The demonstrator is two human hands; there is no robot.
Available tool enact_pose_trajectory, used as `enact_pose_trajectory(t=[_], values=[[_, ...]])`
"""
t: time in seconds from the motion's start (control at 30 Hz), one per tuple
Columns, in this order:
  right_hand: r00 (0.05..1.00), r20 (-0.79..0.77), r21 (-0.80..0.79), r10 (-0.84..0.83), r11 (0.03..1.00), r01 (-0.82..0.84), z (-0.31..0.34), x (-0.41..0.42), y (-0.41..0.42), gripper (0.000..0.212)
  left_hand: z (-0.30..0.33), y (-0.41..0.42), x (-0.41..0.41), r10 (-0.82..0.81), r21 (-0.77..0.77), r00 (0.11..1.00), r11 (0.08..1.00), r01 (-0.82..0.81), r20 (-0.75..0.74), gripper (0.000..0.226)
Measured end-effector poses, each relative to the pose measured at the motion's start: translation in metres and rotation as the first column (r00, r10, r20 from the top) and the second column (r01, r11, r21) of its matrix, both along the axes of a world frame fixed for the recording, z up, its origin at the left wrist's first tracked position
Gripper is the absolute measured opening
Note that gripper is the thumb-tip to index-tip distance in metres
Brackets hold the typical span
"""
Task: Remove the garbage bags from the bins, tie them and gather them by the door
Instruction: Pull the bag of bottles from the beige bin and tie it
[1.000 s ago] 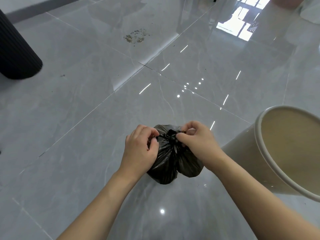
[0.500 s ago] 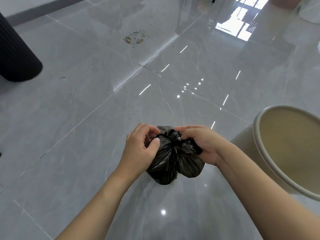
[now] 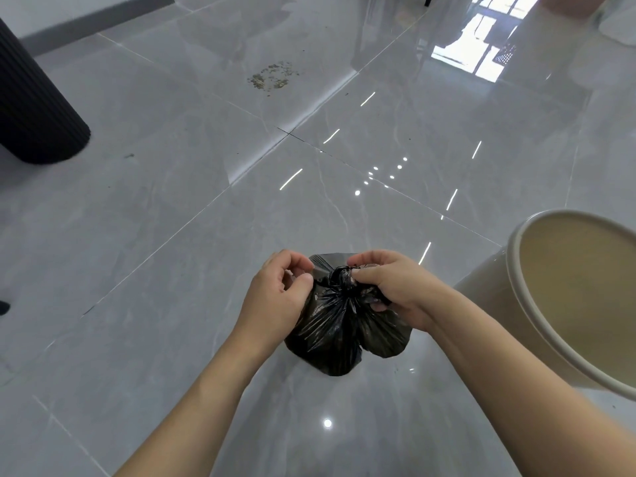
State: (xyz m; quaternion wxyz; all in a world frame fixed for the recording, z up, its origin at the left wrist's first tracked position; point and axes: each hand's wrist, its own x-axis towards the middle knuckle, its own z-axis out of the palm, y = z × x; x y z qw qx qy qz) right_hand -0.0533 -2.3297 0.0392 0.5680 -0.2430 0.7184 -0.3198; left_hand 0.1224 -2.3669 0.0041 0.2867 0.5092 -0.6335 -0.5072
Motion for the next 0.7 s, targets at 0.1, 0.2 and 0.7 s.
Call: enact_pose_trajectory(t=[0.1, 0.2, 0.7], values=[[0.998, 0.053, 0.016, -0.042, 0.999, 0.041, 0.001, 0.000, -0.002, 0.018, 0.002, 0.005, 0.001, -0.052, -0.108, 0.998, 0.993, 0.055, 0.027, 0.015], [0.985, 0.152, 0.022, -0.082, 0.997, 0.079, 0.005, 0.001, -0.004, 0.017, 0.002, 0.008, 0.002, -0.104, -0.188, 0.993, 0.976, 0.112, 0.054, 0.010], [0.993, 0.083, -0.052, -0.081, 0.995, 0.086, -0.002, 0.010, -0.007, 0.010, 0.001, -0.004, 0.006, 0.041, -0.010, 0.999, 0.999, -0.041, -0.026, 0.018]])
